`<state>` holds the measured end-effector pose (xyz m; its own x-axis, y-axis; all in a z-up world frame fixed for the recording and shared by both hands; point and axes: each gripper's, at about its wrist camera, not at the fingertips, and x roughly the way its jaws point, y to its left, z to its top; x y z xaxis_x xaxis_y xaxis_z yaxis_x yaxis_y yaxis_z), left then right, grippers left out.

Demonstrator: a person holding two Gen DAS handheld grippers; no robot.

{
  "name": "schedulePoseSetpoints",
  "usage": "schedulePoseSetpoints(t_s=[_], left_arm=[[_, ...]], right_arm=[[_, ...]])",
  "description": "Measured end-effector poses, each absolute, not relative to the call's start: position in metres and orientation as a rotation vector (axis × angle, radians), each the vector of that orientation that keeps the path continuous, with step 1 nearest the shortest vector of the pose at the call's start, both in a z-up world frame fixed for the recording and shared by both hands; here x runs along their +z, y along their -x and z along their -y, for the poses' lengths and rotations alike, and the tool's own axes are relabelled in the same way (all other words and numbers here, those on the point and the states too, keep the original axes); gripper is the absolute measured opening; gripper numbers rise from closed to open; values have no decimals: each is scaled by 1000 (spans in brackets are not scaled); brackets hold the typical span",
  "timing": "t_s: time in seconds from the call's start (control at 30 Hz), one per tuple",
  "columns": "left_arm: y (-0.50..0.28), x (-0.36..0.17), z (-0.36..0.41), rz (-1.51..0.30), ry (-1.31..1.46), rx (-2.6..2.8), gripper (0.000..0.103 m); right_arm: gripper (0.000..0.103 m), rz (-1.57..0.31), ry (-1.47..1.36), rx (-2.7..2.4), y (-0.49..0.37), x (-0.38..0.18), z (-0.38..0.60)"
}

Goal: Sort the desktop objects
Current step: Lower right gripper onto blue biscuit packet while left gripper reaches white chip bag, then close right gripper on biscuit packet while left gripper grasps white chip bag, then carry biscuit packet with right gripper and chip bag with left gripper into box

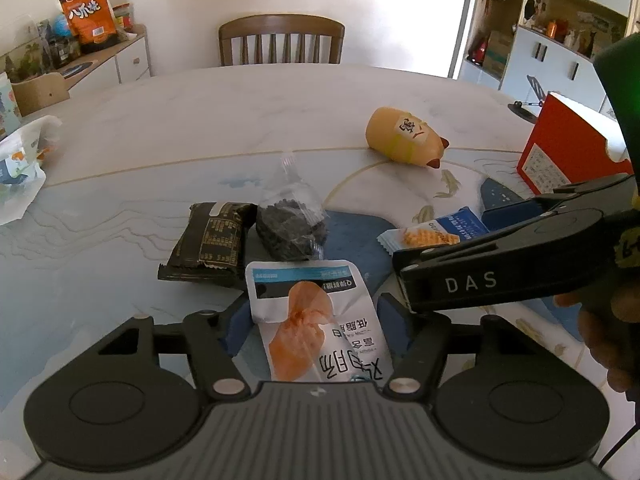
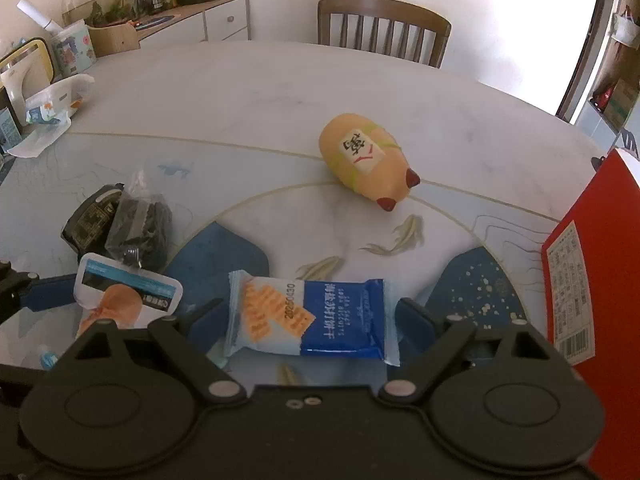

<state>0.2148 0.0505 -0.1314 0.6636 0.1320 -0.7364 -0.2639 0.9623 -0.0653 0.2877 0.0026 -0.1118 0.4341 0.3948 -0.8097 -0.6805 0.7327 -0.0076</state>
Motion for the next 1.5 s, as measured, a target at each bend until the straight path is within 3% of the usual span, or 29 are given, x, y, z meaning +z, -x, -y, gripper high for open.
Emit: schedulePoseSetpoints(t_s=[0.13, 0.4, 1.5], left_arm=[[-214, -130, -55, -813, 193, 208, 63], [-210, -128, -62, -814, 237, 185, 60], [-175, -63, -58, -724, 283, 115, 60]], right_arm=[[80, -887, 363, 683, -287, -111, -3], [75, -893, 331, 657, -290, -107, 4], [74, -830, 157, 662, -254, -30, 62]])
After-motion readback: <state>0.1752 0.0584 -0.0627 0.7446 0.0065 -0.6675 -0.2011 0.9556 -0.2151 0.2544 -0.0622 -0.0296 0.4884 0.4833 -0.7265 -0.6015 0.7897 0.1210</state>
